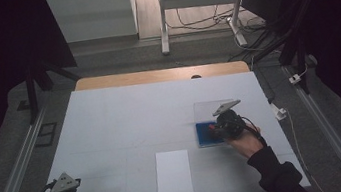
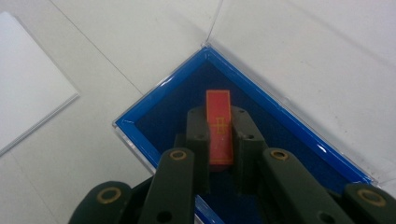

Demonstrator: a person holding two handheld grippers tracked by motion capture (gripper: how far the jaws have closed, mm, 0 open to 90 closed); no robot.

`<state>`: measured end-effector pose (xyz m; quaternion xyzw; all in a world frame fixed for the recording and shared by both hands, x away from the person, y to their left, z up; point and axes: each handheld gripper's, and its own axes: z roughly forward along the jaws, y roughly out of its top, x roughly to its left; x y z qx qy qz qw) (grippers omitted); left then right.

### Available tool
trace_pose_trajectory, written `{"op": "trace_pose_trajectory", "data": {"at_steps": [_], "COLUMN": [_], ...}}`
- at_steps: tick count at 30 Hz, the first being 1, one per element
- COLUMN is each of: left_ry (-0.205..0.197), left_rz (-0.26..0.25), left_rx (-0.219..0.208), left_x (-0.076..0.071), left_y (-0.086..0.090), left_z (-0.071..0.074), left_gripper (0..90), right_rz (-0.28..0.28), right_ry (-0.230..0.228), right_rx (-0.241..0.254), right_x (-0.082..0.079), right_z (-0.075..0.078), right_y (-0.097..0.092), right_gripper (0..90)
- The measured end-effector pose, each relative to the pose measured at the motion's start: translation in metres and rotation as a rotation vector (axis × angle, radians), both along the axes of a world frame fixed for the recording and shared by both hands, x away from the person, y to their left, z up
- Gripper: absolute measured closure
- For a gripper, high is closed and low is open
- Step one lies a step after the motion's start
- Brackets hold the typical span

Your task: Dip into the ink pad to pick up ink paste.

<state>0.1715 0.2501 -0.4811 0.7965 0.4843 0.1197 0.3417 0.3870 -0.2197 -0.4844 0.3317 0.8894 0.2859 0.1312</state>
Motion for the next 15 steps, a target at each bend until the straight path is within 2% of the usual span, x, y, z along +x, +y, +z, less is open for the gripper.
{"op": "trace_pose_trajectory", "data": {"at_steps": [4,9,15], "left_ry": [0.000,0.000,-0.002], "left_rz": [0.003,0.005,0.006], "left_rx": [-0.001,-0.004,-0.008], "left_x": [-0.001,-0.001,-0.001], "left_y": [0.000,0.001,0.002], "left_z": [0.000,0.000,0.000], "left_gripper": [0.6,0.6,0.7], "right_rz": [0.006,-0.003,0.016], "right_ry": [-0.005,-0.005,-0.031], "right_rx": [0.001,0.030,0.042], "right_x": [0.000,0.000,-0.002], "right_z": [0.001,0.004,0.011], "right_y": [-0.001,-0.002,-0.004], "right_gripper": [80.8,80.7,80.6]}}
